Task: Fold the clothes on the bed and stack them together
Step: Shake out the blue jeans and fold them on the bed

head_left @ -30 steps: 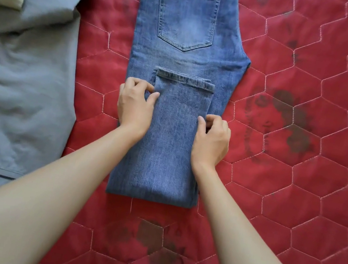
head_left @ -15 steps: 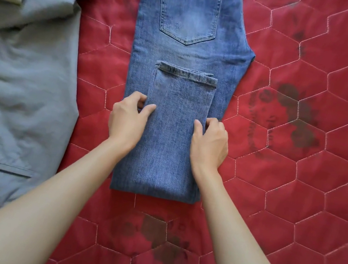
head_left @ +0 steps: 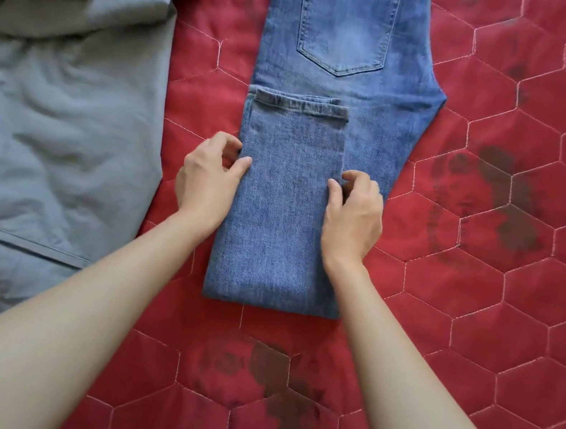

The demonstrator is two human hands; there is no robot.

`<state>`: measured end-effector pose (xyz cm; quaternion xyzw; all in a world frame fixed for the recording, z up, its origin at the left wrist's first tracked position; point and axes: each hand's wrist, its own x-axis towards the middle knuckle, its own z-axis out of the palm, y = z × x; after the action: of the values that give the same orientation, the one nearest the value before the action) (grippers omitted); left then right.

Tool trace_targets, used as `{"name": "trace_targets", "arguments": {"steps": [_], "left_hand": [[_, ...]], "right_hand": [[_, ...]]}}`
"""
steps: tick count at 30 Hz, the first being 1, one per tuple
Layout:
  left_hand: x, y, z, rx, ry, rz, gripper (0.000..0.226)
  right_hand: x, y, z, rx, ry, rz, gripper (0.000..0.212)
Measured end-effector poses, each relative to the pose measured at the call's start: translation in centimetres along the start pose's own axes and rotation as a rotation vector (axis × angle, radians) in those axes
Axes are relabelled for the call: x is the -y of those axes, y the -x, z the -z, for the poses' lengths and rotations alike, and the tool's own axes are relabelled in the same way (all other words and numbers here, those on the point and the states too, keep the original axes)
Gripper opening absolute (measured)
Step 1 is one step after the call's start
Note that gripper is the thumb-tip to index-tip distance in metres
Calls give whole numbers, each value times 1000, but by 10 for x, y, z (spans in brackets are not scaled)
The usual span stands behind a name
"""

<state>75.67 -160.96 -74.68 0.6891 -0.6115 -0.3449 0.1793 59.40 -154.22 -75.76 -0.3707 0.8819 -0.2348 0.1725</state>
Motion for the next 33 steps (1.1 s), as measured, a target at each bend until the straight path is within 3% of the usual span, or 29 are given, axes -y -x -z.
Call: {"name": "trace_targets", "arguments": {"steps": [6, 11, 15, 22, 33], "left_hand": [[-3, -5, -5, -15, -30, 42, 15], [0, -1, -6, -142, 51, 61, 13], [4, -7, -9, -118, 16, 104, 14], [-2, -19, -8, -83, 117, 90, 11], [-10, -36, -14, -37, 189, 133, 20]], "right_hand": [[-2, -6, 2, -30, -69, 70, 14], [6, -11, 0, -78, -79, 129, 14], [5, -21, -5, 11, -2, 69, 18], [10, -19, -9, 2, 48, -9, 28], [14, -19, -13, 1, 9, -27, 23]]}}
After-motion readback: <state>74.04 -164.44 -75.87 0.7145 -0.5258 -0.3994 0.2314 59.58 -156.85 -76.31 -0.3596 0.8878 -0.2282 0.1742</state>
